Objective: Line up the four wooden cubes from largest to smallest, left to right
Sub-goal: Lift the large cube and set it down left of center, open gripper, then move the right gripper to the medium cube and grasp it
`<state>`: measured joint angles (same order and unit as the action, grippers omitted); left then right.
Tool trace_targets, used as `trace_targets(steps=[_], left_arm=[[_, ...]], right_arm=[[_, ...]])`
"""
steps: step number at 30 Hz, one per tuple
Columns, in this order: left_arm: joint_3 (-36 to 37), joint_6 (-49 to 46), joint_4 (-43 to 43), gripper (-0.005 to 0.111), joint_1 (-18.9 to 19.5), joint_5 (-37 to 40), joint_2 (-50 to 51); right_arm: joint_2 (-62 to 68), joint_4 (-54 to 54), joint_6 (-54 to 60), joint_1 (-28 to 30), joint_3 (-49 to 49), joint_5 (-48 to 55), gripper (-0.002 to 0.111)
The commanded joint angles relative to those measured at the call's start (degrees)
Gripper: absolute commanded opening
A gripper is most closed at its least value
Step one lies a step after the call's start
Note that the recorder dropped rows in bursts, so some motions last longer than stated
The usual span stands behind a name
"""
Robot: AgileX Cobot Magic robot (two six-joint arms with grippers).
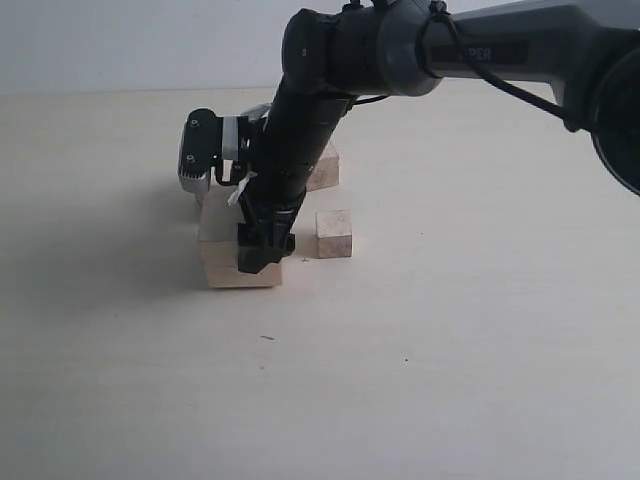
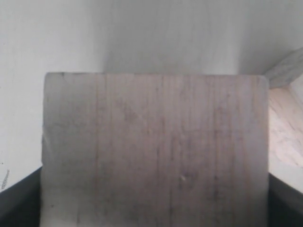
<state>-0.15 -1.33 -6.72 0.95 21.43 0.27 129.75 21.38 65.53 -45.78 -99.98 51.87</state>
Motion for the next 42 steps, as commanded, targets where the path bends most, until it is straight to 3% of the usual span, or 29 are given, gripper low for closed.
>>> trace_targets(steps=[1, 8, 10, 13, 27, 36, 38, 42], left_arm=[[0.15, -0.01, 0.11, 0.0, -0.39, -0.78, -0.27], [0.15, -0.01, 0.11, 0.0, -0.39, -0.78, -0.27], [0.15, -0.01, 0.11, 0.0, -0.39, -0.78, -0.27], [0.15, -0.01, 0.11, 0.0, -0.39, -0.78, -0.27], [0.15, -0.01, 0.11, 0.0, -0.39, -0.78, -0.27], [0.15, -0.01, 0.11, 0.0, -0.39, -0.78, -0.27], [0.15, -0.01, 0.11, 0.0, -0.39, -0.78, -0.27], [0.15, -0.01, 0.11, 0.0, -0.39, -0.78, -0.27]], right_arm=[[-0.82, 0.92, -0.15, 0.12, -0.4, 0.35, 0.018], [-0.82, 0.92, -0.28, 0.12, -0.4, -0.15, 0.076], [-0.82, 0.92, -2.45, 0.12, -0.4, -1.68, 0.087], [-0.82, 0.92, -4.71, 0.12, -0.4, -2.52, 0.093], [-4.37, 1.02, -4.71, 0.12, -0.4, -0.76, 0.094], [-10.93, 6.34, -11.63, 0.12, -0.4, -2.52, 0.092], [-11.78, 7.04, -15.58, 0.12, -0.4, -4.91, 0.086], [-12.29, 7.41, -23.61, 0.12, -0.4, -13.05, 0.058]])
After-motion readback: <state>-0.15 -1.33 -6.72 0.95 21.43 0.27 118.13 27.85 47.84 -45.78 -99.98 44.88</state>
